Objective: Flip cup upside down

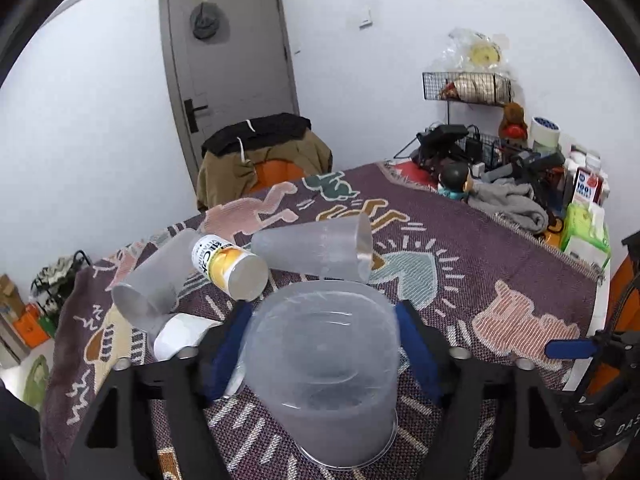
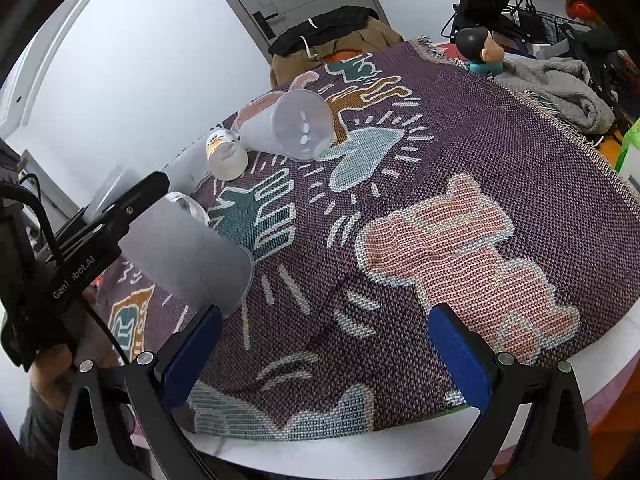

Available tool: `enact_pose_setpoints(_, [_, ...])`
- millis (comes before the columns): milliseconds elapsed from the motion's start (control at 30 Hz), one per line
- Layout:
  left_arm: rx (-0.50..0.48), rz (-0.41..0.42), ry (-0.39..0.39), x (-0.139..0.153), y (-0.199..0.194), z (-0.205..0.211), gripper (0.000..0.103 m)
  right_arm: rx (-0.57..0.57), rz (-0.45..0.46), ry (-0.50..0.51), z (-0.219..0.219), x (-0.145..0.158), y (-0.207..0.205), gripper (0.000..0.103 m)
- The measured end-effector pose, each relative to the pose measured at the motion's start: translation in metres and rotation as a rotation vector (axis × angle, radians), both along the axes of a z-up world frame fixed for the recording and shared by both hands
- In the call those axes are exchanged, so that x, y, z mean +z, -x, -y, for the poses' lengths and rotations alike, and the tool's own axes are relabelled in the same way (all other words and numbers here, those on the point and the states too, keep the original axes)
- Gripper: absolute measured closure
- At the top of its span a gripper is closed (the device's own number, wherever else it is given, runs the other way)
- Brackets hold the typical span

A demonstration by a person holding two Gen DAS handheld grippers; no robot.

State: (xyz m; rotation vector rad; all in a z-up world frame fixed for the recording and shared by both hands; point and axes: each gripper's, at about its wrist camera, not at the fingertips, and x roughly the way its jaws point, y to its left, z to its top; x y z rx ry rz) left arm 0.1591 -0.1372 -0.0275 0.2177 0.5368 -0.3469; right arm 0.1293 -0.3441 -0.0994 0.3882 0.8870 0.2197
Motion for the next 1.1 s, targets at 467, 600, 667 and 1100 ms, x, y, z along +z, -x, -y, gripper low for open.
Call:
enact_pose_setpoints(467, [0.061,0.076,0.05,0.032,0.019,-0.03,0.001,0.027,0.033,0.009,-0.008,0.007,0.004,0.0])
enact_pose_setpoints(600, [0.082,0.095,0.074,0.038,0.027,-0.045,0.001,0.044,0.06,0.021,-0.013,0.014,0.007,0.0])
enact_pose_setpoints(667, [0.099,0.107,0.083,0.04,0.031,-0.053,0.001,0.055,0.077,0.033,-0.017,0.018,0.009,0.0])
enact_pose_setpoints(1100, [0.209,0.136,0.164,0.043,0.069,-0.105,0.0,0.128,0.211,0.14,-0.044,0.051,0.025,0.0])
